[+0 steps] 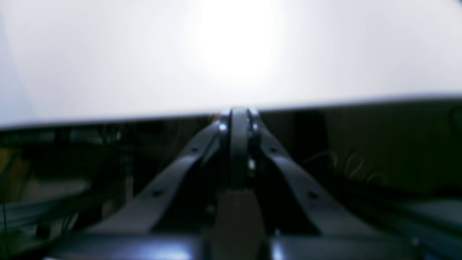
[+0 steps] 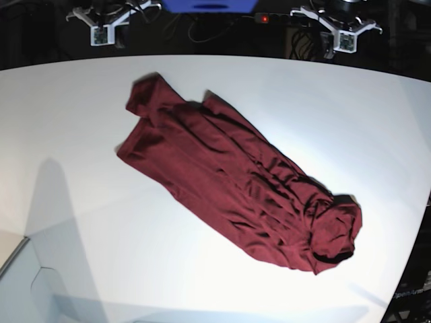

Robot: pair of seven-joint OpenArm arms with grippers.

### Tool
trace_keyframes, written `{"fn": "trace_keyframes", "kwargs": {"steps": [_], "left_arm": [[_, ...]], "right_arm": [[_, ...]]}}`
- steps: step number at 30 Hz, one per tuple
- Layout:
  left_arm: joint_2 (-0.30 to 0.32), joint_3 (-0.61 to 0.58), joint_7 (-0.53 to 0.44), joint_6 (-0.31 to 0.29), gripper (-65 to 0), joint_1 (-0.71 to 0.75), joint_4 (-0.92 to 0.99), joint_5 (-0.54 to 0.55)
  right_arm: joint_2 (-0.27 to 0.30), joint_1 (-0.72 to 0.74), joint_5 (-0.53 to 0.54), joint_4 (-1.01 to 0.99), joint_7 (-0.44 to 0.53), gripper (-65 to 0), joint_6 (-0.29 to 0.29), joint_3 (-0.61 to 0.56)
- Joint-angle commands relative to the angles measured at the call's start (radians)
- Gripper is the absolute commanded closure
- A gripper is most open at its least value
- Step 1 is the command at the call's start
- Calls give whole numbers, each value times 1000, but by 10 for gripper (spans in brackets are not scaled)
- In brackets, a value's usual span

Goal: Layout the t-shirt on the table in an organized manner, then fold the t-shirt properly
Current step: 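Lower the left gripper onto the bunched end of the maroon shirt and grasp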

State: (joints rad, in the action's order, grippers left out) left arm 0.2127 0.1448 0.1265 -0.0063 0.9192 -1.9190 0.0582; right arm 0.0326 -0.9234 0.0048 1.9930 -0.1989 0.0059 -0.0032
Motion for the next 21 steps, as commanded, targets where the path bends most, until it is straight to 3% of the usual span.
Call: {"fn": "trace_keyframes", "kwargs": {"steps": [1,5,14,21], "left_arm": [[1,2,-20,2,-1,-5,-40,-1],[1,3,-20,2,-4,-59,-83,-1],[3,5,-20,2,-4,-188,-84,-1],[6,46,-18,-4,-5,-397,-66,-1]], "right_arm": [[-3,-4,1,30,23,0,-2,-1],[-7,46,1,41,28,0,-2,-2],[-79,163,1,41,23,0,-2,-8],[-130,244,1,39,20,0,-2,-19]]}}
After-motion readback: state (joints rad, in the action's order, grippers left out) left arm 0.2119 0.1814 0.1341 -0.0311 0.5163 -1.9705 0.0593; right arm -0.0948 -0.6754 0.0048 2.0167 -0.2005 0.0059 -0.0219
